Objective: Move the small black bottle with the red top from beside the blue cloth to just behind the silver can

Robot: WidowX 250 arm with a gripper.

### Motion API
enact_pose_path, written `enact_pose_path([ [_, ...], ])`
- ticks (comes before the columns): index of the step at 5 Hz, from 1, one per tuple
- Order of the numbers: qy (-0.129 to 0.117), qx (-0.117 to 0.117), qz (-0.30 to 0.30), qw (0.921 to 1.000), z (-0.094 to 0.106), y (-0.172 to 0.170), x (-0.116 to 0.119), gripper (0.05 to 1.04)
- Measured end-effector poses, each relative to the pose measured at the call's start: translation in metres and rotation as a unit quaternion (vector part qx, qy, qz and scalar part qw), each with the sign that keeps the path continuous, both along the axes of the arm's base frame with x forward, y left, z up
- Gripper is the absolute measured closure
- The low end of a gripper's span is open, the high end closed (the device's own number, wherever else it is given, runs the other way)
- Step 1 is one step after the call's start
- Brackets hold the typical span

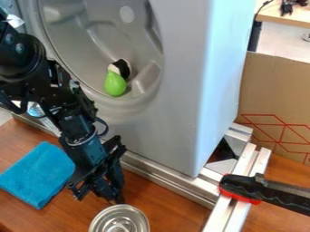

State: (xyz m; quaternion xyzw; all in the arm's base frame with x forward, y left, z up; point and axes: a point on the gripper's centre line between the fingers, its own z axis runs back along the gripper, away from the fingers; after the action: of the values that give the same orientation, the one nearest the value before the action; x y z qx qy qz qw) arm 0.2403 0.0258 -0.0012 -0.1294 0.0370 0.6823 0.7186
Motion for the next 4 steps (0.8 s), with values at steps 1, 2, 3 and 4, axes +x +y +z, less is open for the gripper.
enact_pose_path([
  [1,0.003,-0.003,-0.013,0.9999,-0.001,-0.001,0.0,0.367],
  [2,0.007,0.002,-0.018,0.9998,0.004,0.001,-0.002,0.098],
  [3,-0.005,0.01,-0.019,0.9997,0.017,0.002,-0.001,0.076],
  [4,-0.021,0.006,-0.006,0.9997,0.025,0.01,0.0,0.082],
])
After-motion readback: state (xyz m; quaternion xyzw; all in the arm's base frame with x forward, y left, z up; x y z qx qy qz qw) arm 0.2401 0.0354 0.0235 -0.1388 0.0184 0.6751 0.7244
